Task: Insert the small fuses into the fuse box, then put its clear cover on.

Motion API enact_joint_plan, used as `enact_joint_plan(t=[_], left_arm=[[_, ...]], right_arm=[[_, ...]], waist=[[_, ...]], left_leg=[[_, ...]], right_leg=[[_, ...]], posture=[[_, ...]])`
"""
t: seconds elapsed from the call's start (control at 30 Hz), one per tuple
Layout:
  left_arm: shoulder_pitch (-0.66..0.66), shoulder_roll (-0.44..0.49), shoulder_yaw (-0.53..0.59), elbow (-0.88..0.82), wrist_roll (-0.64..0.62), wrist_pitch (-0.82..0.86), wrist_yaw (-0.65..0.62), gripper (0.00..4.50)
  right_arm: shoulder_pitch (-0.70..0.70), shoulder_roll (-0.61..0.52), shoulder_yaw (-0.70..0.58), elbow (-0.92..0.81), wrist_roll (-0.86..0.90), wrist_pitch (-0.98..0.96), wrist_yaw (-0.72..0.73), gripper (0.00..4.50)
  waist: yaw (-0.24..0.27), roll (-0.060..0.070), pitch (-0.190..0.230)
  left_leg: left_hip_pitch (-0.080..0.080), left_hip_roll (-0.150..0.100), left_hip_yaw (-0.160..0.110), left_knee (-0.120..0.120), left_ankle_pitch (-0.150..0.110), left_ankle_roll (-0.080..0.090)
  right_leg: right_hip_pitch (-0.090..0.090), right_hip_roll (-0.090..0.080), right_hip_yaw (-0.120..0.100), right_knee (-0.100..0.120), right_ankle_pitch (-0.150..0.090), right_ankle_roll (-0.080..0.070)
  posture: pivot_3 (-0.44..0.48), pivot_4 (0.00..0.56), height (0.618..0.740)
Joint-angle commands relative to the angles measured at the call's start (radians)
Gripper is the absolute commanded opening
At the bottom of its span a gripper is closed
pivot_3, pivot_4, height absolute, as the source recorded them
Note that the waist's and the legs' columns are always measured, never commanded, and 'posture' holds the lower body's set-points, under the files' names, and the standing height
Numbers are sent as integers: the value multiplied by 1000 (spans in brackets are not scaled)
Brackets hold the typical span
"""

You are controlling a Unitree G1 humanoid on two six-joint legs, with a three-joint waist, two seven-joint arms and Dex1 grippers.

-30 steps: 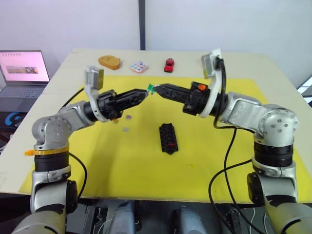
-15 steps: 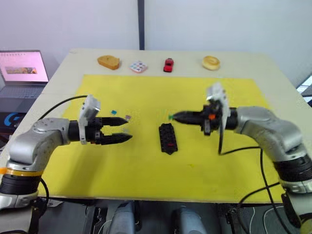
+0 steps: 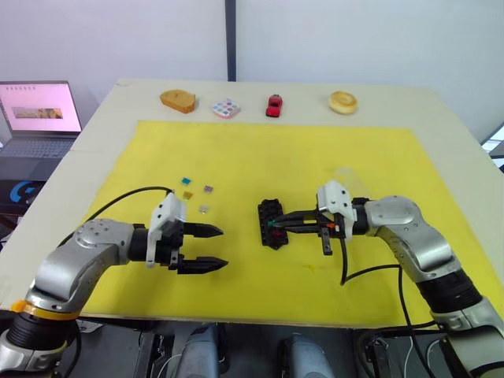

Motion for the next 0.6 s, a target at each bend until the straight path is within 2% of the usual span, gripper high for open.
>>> enact_joint_plan(t=[0.03,0.6], left_arm=[[-13,0,-4,-13,1,-15,-6,3734],[-8,-6,-29,30,32,-66,-34,3734]], right_arm=[[-1,10,-31,-7,-8,-18,13,0],[-30,27,-53,79,-36,-27,49,0]], waist=[[0,0,0],[0,0,0]], left_leg=[[0,0,0,0,0,0],[0,0,0,1,0,0]], right_leg=[[0,0,0,0,0,0],[0,0,0,0,0,0]], posture=[[0,150,740],[0,150,740]])
